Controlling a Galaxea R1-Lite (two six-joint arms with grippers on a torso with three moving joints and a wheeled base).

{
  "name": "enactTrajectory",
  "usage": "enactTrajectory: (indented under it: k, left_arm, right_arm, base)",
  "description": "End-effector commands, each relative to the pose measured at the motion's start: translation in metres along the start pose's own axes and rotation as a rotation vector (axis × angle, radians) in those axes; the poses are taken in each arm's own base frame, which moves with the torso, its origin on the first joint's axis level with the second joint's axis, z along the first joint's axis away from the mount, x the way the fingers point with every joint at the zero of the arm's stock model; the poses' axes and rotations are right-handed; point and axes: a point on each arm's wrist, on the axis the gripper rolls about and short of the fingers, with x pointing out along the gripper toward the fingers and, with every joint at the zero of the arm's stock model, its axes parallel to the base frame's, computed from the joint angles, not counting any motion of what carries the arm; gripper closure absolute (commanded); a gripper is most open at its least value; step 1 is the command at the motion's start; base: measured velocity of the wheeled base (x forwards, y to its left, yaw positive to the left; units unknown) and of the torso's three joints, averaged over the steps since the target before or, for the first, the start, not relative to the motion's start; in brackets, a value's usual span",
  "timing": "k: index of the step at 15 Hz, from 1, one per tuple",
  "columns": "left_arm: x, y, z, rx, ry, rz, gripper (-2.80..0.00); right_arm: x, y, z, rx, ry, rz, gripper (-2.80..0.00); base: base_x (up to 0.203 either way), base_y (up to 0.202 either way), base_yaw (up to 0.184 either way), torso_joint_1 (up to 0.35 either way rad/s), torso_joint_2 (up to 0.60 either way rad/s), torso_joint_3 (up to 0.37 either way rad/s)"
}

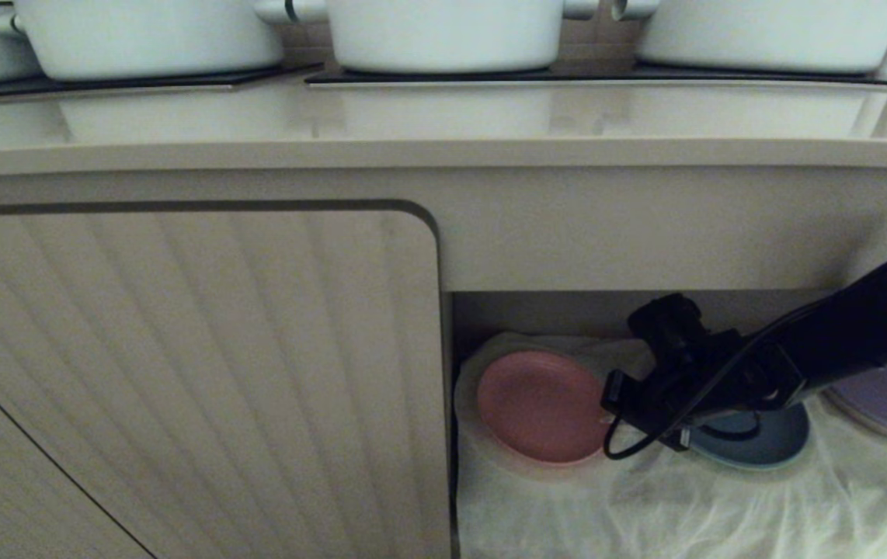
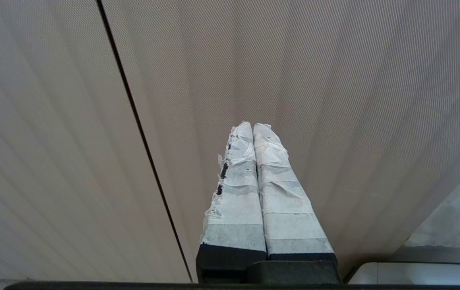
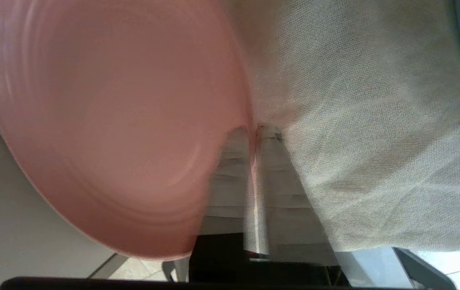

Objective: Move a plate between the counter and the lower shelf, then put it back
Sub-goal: Put the plate in the cupboard

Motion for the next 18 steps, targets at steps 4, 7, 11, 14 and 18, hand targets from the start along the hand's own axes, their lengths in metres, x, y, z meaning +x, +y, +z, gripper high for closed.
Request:
enactTrajectory:
  k: [4,7,11,14,18]
  left_arm:
    - [0.000,0.000,0.000,0.000,-0.001,0.000,0.00]
    - [0.000,0.000,0.000,0.000,-0.001,0.000,0.00]
    - [0.000,0.000,0.000,0.000,-0.001,0.000,0.00]
    - [0.000,0.000,0.000,0.000,-0.001,0.000,0.00]
    - [0.000,0.000,0.000,0.000,-0.001,0.000,0.00]
  right_arm:
    - [0.001,0.003,-0.004,-0.015,-0.018,-0.024,-2.80]
    - [-0.002,0.002,-0.006,-0.017,-0.021,-0.030,-2.80]
    - [-0.020,-0.004,-0.012,-0.040,-0.030,-0.027,-2.80]
    - [-0.035,-0.011,-0.020,-0.069,-0.034,-0.023,-2.80]
    - [-0.060,-0.016,-0.026,-0.106,-0.062,0.001,-2.80]
  base:
    - [0.000,0.000,0.000,0.000,0.00,0.000]
    - [0.000,0.000,0.000,0.000,0.00,0.000]
    - [0.000,0.000,0.000,0.000,0.00,0.000]
    - [0.000,0.000,0.000,0.000,0.00,0.000]
    - [0.000,0.000,0.000,0.000,0.00,0.000]
